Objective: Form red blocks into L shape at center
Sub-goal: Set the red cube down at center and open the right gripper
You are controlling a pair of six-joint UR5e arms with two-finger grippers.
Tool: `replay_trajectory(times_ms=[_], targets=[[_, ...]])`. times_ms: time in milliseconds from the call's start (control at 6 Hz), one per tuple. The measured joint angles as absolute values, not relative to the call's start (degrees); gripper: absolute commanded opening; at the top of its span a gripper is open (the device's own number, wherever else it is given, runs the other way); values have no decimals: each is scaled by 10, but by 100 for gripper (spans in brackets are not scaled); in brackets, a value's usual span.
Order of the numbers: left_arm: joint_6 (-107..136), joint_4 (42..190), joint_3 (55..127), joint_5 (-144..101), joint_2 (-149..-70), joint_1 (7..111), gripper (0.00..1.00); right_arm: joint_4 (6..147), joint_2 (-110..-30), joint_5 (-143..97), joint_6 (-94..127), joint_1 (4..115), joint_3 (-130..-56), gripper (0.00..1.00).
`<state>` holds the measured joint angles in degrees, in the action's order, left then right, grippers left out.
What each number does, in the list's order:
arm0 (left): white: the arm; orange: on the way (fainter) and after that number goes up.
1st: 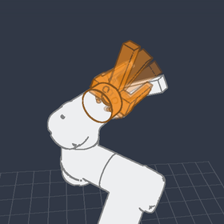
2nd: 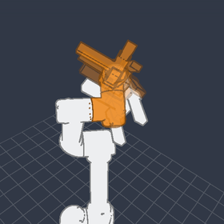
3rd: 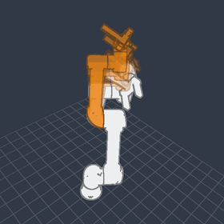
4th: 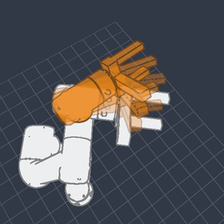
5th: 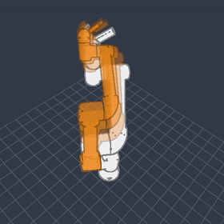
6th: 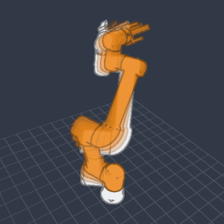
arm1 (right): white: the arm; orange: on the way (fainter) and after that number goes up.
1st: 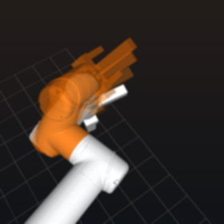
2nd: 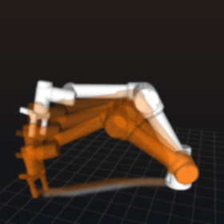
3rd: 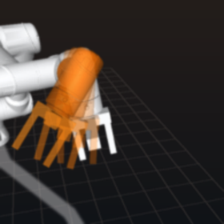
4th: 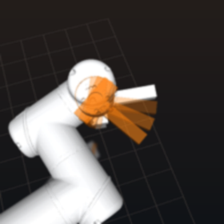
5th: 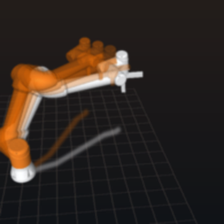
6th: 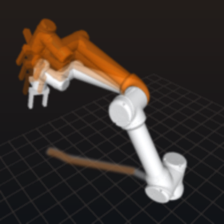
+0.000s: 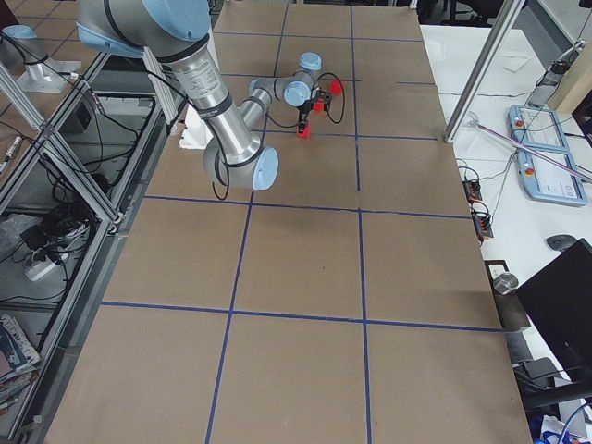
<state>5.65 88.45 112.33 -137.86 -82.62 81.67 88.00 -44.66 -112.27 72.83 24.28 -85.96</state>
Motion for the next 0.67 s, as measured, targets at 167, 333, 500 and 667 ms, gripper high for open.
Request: replay_trajectory(times_ms=[167,333,500,667], targets=[[56,885,1123,-1379,-826,817,100,880,-446,-1121,726,242,-859,91],[56,885,1124,-1379,-826,817,100,881,-446,-1117,725,240,-859,100],[56,884,1126,-1379,-826,817,100,880,-445,-1111,725,238,-859,100],[56,884,1127,-1379,-825,817,100,880,-445,-1108,724,237,-861,100]])
